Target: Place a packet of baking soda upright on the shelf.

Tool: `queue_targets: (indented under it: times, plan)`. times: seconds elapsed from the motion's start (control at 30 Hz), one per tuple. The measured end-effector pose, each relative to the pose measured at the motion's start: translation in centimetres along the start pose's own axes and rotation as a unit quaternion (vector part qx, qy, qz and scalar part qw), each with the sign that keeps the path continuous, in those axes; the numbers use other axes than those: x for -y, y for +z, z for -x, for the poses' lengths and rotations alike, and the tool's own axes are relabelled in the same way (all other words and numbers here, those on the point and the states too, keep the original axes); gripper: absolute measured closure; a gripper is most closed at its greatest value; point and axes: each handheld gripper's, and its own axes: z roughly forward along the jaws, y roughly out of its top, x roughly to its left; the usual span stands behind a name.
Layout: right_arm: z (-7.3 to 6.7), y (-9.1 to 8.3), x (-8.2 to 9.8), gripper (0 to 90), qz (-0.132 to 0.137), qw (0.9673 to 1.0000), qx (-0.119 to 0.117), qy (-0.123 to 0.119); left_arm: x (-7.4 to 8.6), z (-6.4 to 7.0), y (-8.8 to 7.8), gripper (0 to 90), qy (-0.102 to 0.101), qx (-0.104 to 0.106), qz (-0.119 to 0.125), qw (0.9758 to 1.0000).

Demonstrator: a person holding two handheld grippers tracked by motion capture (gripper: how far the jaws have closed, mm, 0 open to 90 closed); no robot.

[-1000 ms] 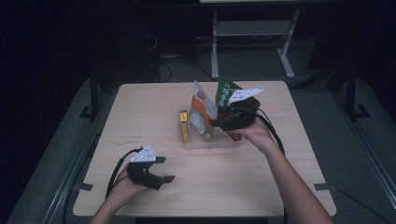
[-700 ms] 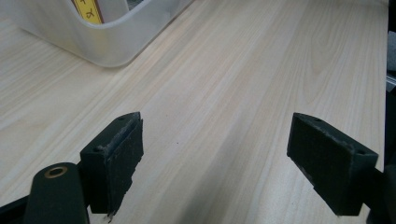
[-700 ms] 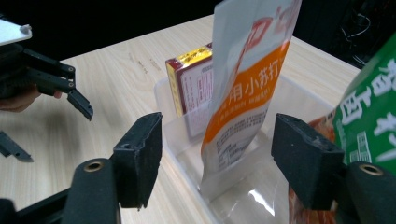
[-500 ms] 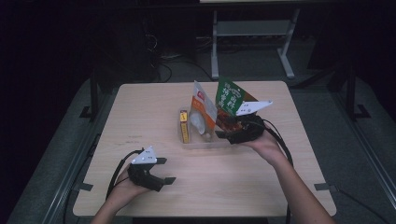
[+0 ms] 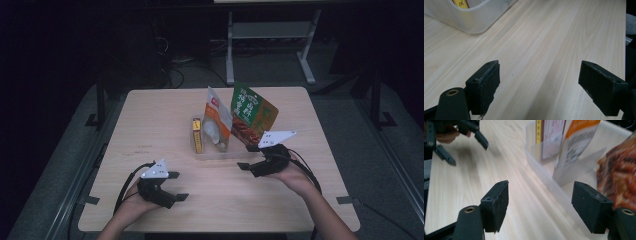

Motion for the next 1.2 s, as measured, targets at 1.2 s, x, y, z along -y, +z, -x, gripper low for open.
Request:
queue_targets:
  times: [1.2]
  plan:
    - [-2.6, -1.0, 7.0, 27.9, -0.065, 0.9974, 0.028, 0.01, 0.5, 0.6, 1.1, 16.4, 0.028, 0.021, -0.038, 0.9987]
